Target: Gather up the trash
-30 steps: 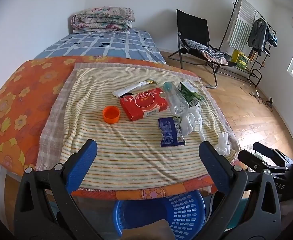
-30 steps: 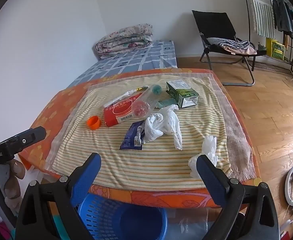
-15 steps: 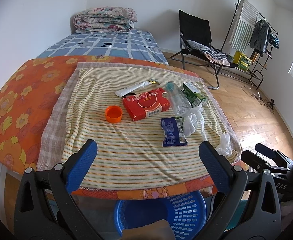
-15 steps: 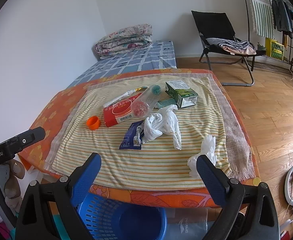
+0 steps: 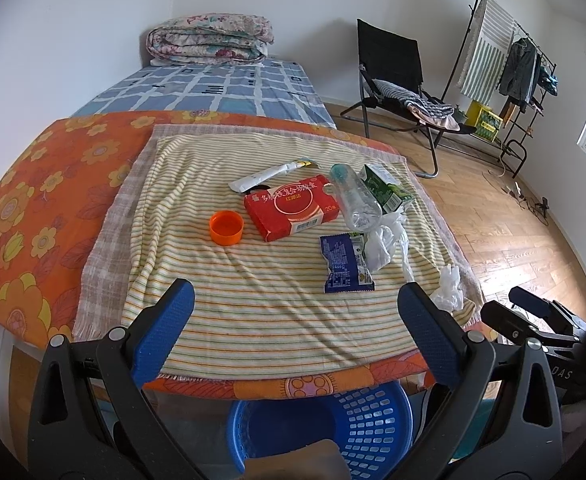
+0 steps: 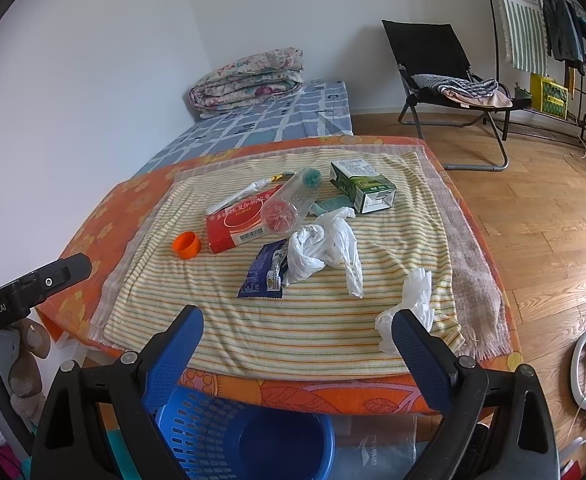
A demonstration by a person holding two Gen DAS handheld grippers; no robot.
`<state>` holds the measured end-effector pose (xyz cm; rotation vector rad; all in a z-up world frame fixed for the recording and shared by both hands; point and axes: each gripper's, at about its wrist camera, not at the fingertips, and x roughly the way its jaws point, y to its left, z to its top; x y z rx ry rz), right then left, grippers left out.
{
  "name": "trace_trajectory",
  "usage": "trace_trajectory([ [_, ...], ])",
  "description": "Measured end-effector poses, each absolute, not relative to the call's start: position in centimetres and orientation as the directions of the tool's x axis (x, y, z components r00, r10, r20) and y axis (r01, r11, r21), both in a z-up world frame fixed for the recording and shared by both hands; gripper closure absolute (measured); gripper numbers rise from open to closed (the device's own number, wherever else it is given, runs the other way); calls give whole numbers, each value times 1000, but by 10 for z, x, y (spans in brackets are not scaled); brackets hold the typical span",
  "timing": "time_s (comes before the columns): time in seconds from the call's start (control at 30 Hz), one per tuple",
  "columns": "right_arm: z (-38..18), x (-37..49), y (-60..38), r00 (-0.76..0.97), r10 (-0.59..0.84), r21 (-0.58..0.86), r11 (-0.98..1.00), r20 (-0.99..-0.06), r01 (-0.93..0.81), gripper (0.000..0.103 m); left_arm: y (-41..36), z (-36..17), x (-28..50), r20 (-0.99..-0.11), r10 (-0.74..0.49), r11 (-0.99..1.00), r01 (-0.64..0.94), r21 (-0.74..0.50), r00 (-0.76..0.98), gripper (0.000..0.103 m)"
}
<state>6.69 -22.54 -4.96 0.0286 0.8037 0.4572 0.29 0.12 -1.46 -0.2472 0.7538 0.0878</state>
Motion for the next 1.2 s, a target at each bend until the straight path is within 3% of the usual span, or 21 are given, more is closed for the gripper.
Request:
trace_trajectory([
  [1.2, -60, 68, -227, 593, 392, 188, 907, -703, -377, 6, 2, -15, 3, -687, -11, 968, -164, -188, 726, 0],
])
